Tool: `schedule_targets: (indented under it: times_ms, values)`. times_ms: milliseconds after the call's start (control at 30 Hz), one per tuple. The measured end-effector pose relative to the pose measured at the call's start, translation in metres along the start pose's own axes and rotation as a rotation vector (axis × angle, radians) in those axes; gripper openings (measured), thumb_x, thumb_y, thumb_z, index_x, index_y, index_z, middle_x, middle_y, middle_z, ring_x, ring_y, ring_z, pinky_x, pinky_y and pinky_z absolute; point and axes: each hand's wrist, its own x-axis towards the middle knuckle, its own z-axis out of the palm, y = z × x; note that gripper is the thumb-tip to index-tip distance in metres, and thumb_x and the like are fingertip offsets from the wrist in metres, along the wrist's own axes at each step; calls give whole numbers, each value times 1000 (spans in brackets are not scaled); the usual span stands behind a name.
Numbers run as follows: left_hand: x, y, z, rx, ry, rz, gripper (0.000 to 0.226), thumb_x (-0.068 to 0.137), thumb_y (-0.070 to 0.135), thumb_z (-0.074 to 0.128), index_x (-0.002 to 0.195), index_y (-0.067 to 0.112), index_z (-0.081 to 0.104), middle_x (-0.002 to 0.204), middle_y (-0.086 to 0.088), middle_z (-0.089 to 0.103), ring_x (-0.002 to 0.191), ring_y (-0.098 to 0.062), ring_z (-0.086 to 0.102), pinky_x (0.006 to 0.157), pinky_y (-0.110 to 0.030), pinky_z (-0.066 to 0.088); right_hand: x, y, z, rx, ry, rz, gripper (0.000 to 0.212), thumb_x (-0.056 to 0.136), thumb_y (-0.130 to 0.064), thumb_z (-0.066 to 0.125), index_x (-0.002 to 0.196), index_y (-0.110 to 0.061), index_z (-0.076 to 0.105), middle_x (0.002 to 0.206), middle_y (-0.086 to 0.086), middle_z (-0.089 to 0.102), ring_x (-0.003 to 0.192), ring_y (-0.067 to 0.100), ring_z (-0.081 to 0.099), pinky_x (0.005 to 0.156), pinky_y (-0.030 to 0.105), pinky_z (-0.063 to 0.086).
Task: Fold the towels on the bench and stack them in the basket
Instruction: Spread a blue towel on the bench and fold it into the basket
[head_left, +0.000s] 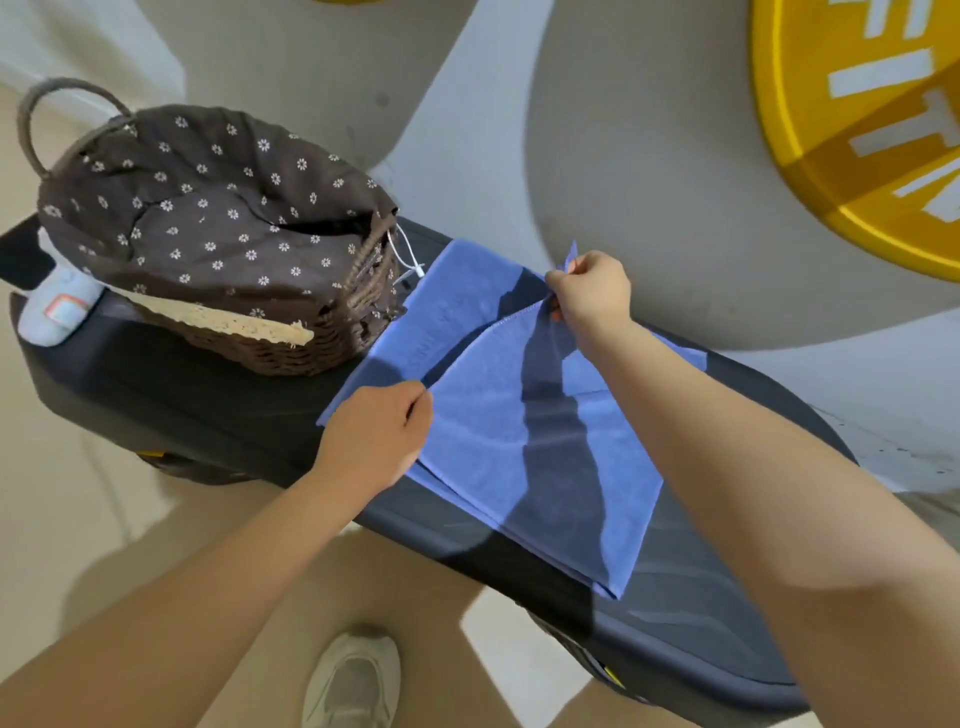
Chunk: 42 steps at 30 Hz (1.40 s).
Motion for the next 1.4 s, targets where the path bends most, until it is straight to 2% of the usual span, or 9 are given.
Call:
schedule_targets:
  times_ms: [200, 333, 467, 533, 633, 800, 900, 1167, 1400]
  values:
    - [17, -46, -32, 54, 121, -25, 15, 95, 16, 44, 89, 9, 57, 48, 0, 40, 46, -21, 44, 48, -32, 32, 28, -32, 46, -103, 38, -83, 26, 80, -14, 48, 61, -20, 33, 76, 6, 58, 73, 25, 58, 66, 30, 46]
    - [23, -71, -34, 156, 100, -32, 23, 92, 17, 48, 70, 14, 44, 47, 2, 35, 46, -21, 40, 47, -31, 30, 37, -40, 78, -174, -6, -73, 27, 83, -13, 47, 61, -22, 33, 67, 0, 49, 76, 24, 54, 66, 30, 42]
    - [23, -85, -22, 181, 86, -61, 14, 89, 19, 55, 82, 8, 59, 63, -5, 54, 61, -26, 52, 55, -35, 41, 45, -30, 103, -227, -44, -17, 31, 86, -14, 46, 60, -21, 31, 70, 3, 49, 69, 24, 47, 57, 28, 37]
    - [25, -87, -19, 195, 91, -49, 16, 89, 19, 54, 75, 10, 53, 59, 2, 45, 62, -21, 45, 52, -27, 30, 48, -26, 111, -266, -46, -8, 35, 86, -15, 46, 57, -19, 27, 58, 1, 39, 54, 21, 37, 46, 27, 26]
    - [23, -90, -16, 243, 100, -19, 28, 88, 20, 57, 69, 20, 36, 55, 9, 26, 60, -17, 35, 48, -21, 16, 49, -22, 119, -265, -98, -25, 31, 88, -20, 48, 59, -12, 40, 57, 5, 46, 58, 22, 45, 53, 27, 35]
    - [21, -92, -12, 268, 126, -31, 15, 88, 25, 60, 81, 12, 57, 65, 0, 49, 65, -19, 48, 55, -26, 31, 26, -20, 102, -216, -268, -170, 24, 95, -19, 40, 103, -13, 62, 98, 6, 62, 95, 21, 53, 79, 22, 37]
    - [15, -86, -10, 300, 124, -21, 20, 88, 25, 59, 84, 5, 58, 75, -10, 58, 73, -30, 57, 56, -29, 34, -2, -3, 73, -269, -230, -273, 30, 96, -13, 40, 121, -11, 57, 126, 5, 57, 118, 20, 50, 90, 19, 33]
    - [9, -58, 0, 375, 94, -183, 30, 93, 27, 49, 107, 0, 55, 115, -18, 47, 103, -33, 50, 76, -40, 46, -66, 91, -22, -520, -12, -158, 16, 90, -10, 49, 103, -1, 54, 115, 16, 48, 92, 35, 54, 70, 34, 40]
    - [-3, -46, -3, 279, 79, -264, 33, 95, 26, 46, 109, -2, 55, 127, -19, 40, 110, -37, 46, 87, -43, 42, -127, 101, -54, -704, -380, -520, 25, 90, -32, 54, 90, -7, 56, 86, 3, 53, 79, 26, 54, 67, 36, 43]
